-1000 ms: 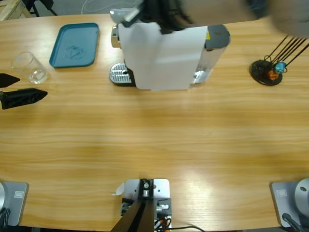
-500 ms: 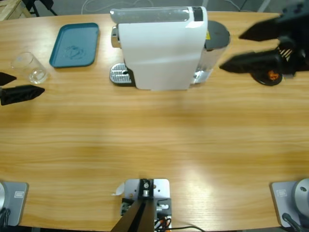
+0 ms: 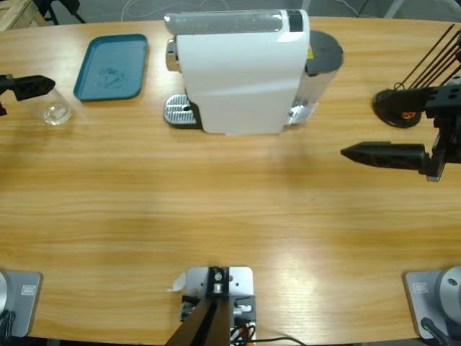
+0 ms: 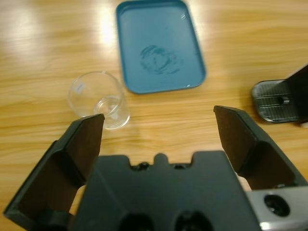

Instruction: Pour coffee

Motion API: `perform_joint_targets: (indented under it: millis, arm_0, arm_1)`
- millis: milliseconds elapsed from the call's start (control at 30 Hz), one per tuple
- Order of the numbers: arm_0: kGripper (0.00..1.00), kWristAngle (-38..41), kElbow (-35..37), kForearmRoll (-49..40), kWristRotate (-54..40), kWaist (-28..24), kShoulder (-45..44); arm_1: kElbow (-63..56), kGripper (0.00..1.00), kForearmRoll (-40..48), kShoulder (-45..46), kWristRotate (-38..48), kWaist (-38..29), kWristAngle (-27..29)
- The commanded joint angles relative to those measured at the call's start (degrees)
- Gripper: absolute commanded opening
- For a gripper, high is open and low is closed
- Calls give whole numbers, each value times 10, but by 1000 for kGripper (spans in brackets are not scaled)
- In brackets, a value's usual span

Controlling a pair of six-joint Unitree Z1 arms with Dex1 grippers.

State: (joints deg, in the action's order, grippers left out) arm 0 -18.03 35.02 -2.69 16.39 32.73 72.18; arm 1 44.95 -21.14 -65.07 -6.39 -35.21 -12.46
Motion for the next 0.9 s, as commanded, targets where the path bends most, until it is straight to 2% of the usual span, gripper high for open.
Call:
perform_joint_targets:
  millis: [33, 167, 300, 533, 900]
  arm_0:
    - [1000, -42, -26, 16, -46, -32, 27]
    - [1000, -35, -33, 15, -43, -82, 7]
    - [1000, -20, -33, 30, -42, -113, 35]
    - [1000, 11, -33, 49, -41, -129, 78]
    - [1000, 22, -33, 129, -42, -156, 161]
  arm_1:
    - [-51, 1000, 24, 68, 18, 9, -7]
    - [-70, 1000, 41, 109, 37, 9, -2]
    - [-80, 1000, 64, 99, 44, 8, -6]
    - [-82, 1000, 71, 88, 43, 1, -6]
    - [-84, 1000, 71, 80, 43, 1, -5]
